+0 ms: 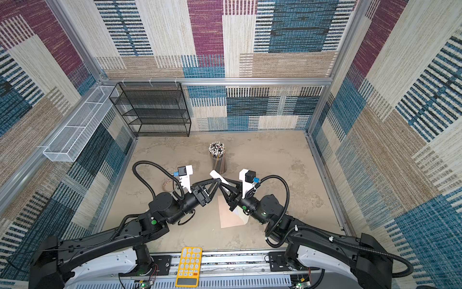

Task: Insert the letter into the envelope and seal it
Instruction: 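Grasp the glue stick with the left gripper and open the right gripper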

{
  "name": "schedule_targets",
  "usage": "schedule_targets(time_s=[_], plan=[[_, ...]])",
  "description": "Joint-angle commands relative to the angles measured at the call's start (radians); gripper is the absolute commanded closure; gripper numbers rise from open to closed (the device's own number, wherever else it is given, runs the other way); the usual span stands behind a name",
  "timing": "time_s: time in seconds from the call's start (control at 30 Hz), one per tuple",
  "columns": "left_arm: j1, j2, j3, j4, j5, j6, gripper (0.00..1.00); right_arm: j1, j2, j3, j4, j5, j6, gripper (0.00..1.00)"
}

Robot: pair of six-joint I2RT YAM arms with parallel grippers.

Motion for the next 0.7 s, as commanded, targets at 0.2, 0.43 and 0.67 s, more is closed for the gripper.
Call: schedule_targets(time_s=[0.2, 0.43, 0.67], plan=[[0.0, 0.036, 0.026, 0.063, -0.003, -0.006, 0.53, 0.019, 0.008, -0.01, 0.074, 0.005, -0.038, 1.0], [0.0, 0.055, 0.039, 0.076, 0.02, -0.011, 0.65, 0.028, 0.012, -0.024, 0.087, 0.012, -0.057, 1.0], [0.0, 0.043, 0.036, 0.06, 0.016, 0.005, 0.84, 0.028, 0.008, -0.042, 0.088, 0.018, -0.08, 0.96]])
